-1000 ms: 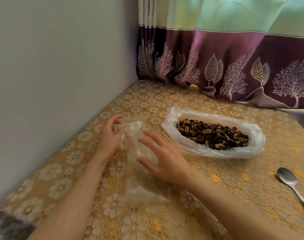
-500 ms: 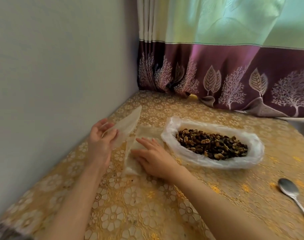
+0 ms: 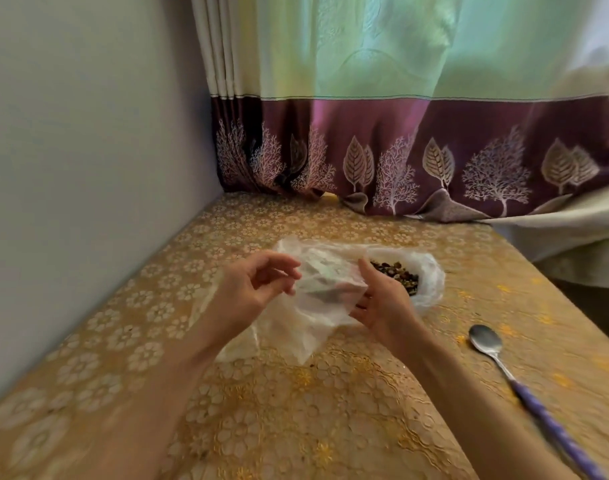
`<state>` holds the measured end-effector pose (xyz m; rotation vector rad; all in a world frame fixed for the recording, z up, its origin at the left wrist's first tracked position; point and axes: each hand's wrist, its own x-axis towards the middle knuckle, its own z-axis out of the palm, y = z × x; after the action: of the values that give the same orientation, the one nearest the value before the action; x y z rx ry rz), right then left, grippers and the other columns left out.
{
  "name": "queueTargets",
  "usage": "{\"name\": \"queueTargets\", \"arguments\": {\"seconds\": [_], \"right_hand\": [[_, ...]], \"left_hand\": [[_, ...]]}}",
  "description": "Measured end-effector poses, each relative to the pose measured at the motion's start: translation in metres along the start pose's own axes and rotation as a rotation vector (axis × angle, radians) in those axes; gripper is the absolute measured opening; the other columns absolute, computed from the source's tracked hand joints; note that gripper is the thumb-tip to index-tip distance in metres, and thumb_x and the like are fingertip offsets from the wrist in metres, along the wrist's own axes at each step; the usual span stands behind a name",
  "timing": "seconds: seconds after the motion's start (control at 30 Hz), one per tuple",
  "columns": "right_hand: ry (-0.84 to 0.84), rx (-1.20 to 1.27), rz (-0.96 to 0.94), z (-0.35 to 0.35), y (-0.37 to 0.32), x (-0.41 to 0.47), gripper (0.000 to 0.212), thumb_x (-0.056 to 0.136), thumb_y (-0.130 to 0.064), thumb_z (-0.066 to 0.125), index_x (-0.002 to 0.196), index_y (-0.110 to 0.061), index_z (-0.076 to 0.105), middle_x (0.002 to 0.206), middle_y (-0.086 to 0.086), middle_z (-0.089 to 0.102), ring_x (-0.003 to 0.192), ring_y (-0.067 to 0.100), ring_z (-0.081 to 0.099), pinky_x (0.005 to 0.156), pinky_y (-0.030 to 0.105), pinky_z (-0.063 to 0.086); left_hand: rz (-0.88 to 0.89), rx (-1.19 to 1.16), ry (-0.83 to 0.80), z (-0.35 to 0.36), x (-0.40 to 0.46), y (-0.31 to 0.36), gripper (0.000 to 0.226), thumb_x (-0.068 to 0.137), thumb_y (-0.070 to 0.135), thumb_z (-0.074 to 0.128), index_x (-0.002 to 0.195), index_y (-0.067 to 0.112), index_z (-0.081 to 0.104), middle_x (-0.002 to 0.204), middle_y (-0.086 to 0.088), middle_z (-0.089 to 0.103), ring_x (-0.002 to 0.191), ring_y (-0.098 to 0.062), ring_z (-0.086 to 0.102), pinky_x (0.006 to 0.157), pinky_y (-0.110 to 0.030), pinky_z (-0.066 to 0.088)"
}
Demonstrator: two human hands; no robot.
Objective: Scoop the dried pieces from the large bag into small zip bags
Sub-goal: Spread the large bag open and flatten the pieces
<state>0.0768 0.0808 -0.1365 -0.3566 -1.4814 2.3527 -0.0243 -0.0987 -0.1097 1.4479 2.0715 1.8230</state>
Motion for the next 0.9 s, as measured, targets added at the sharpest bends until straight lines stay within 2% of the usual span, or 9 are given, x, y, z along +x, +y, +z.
{"name": "queueTargets", "arguments": {"seconds": [0.1, 0.2, 0.3, 0.4, 0.5, 0.6, 0.67, 0.77, 0.9], "right_hand": [[0.06, -0.049, -0.034, -0.028, 0.002, -0.012, 0.02, 0.08, -0.025, 0.061, 0.087, -0.007, 0.066, 0.075, 0.007, 0.066, 0.062, 0.012, 0.062, 0.05, 0.02, 0.05], [0.092, 0.026, -0.056, -0.045, 0.006, -0.022, 0.017, 0.084, -0.016, 0.059, 0.093, -0.004, 0.066, 0.075, 0.007, 0.07, 0.066, 0.014, 0.067, 0.053, 0.021, 0.053], [0.098, 0.16, -0.076, -0.05, 0.004, -0.023, 0.024, 0.082, -0.016, 0.058, 0.1, -0.002, 0.066, 0.083, 0.013, 0.072, 0.073, 0.018, 0.07, 0.059, 0.024, 0.056], [0.105, 0.067, -0.114, -0.048, 0.005, -0.024, 0.023, 0.091, -0.019, 0.052, 0.099, -0.003, 0.067, 0.089, 0.015, 0.073, 0.074, 0.02, 0.07, 0.059, 0.025, 0.056], [0.141, -0.163, -0.159, -0.044, 0.009, -0.026, 0.026, 0.079, -0.029, 0.061, 0.089, -0.007, 0.072, 0.079, 0.006, 0.073, 0.063, 0.011, 0.065, 0.052, 0.018, 0.049], [0.144, -0.285, -0.19, -0.044, 0.014, -0.028, 0.013, 0.08, -0.021, 0.067, 0.084, -0.011, 0.074, 0.068, -0.001, 0.068, 0.056, 0.005, 0.057, 0.048, 0.014, 0.043], [0.135, -0.349, -0.21, -0.046, 0.016, -0.028, 0.01, 0.086, -0.013, 0.063, 0.085, -0.013, 0.073, 0.069, -0.001, 0.07, 0.058, 0.006, 0.058, 0.049, 0.015, 0.044], [0.163, -0.444, -0.248, -0.043, 0.017, -0.03, 0.009, 0.086, -0.012, 0.064, 0.084, -0.014, 0.072, 0.072, -0.001, 0.072, 0.059, 0.004, 0.061, 0.051, 0.014, 0.045], [0.194, -0.679, -0.356, -0.033, 0.022, -0.034, 0.013, 0.086, -0.015, 0.065, 0.074, -0.02, 0.068, 0.07, -0.002, 0.068, 0.065, 0.007, 0.061, 0.057, 0.015, 0.048]], "left_hand": [[-0.074, 0.0, 0.013, 0.021, 0.009, -0.006, 0.049, 0.078, 0.001, 0.067, 0.111, 0.034, 0.052, 0.104, 0.003, 0.064, 0.075, -0.01, 0.065, 0.073, -0.022, 0.054], [-0.263, -0.032, -0.038, 0.035, 0.011, -0.017, 0.053, 0.078, 0.014, 0.07, 0.116, 0.04, 0.043, 0.113, 0.008, 0.058, 0.083, -0.007, 0.066, 0.071, -0.019, 0.053], [-0.43, -0.136, -0.049, 0.043, 0.006, -0.028, 0.066, 0.071, 0.026, 0.069, 0.129, 0.028, 0.038, 0.101, 0.001, 0.069, 0.086, -0.012, 0.069, 0.072, -0.023, 0.054], [-0.499, -0.334, 0.109, 0.045, 0.005, -0.036, 0.067, 0.068, 0.015, 0.065, 0.13, 0.015, 0.039, 0.085, -0.006, 0.073, 0.081, -0.019, 0.069, 0.069, -0.025, 0.056], [-0.417, -0.208, 0.225, 0.044, 0.005, -0.038, 0.058, 0.068, 0.021, 0.063, 0.122, 0.021, 0.042, 0.081, 0.0, 0.073, 0.072, -0.012, 0.067, 0.067, -0.024, 0.053], [-0.324, -0.094, 0.278, 0.043, 0.003, -0.038, 0.05, 0.072, 0.023, 0.065, 0.116, 0.028, 0.043, 0.081, 0.004, 0.071, 0.068, -0.008, 0.064, 0.067, -0.026, 0.052], [-0.301, -0.048, 0.339, 0.04, 0.003, -0.039, 0.05, 0.079, 0.015, 0.066, 0.122, 0.023, 0.042, 0.085, 0.002, 0.066, 0.069, -0.003, 0.062, 0.064, -0.019, 0.051], [-0.174, 0.225, 0.466, 0.039, 0.003, -0.035, 0.052, 0.082, 0.008, 0.065, 0.126, 0.016, 0.04, 0.096, 0.007, 0.052, 0.081, -0.005, 0.054, 0.068, -0.002, 0.043], [-0.033, 0.291, 0.352, 0.054, -0.006, -0.015, 0.011, 0.086, 0.011, 0.058, 0.087, 0.021, 0.053, 0.079, -0.001, 0.057, 0.067, -0.01, 0.057, 0.058, -0.012, 0.048]]}}
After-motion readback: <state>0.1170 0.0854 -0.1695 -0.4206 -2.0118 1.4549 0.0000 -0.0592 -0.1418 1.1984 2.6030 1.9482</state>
